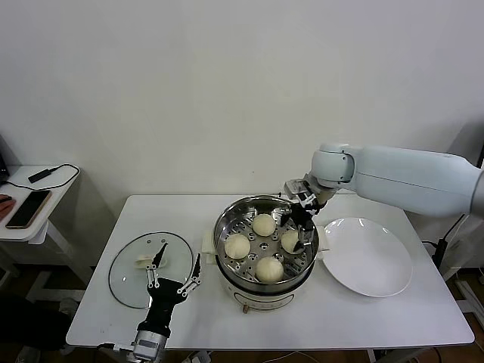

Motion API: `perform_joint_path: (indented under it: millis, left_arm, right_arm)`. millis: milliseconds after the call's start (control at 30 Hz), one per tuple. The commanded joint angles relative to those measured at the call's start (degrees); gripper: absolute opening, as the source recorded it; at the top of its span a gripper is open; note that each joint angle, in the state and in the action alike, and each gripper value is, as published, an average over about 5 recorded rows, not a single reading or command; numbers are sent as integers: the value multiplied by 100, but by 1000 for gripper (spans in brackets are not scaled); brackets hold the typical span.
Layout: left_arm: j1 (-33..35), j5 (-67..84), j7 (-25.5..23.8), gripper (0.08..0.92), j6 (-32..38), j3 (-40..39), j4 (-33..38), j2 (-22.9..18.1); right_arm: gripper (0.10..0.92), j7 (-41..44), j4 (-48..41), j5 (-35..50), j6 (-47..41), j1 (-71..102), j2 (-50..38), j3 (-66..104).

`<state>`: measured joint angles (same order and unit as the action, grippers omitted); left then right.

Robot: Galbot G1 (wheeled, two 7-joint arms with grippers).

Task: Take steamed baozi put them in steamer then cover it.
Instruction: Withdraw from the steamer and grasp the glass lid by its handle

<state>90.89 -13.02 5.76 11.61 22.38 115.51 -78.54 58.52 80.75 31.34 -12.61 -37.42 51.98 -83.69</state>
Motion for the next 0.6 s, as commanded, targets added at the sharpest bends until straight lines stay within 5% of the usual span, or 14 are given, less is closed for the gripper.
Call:
perform_joint_path:
  millis: [33, 333, 600]
  left_arm:
    - [-28, -80, 7, 823, -23, 7, -12, 28]
    - [-138, -1053, 465, 823, -338, -38, -16, 92]
    - [-258, -1541, 552, 823, -361, 9, -44, 122]
  right_arm:
    - [823, -1559, 598, 400, 584, 407, -1111, 1640]
    - [823, -5988, 1265, 509, 1508, 3190, -2046, 4227]
    - [823, -7083, 1114, 364, 2253, 6753, -1739, 7870]
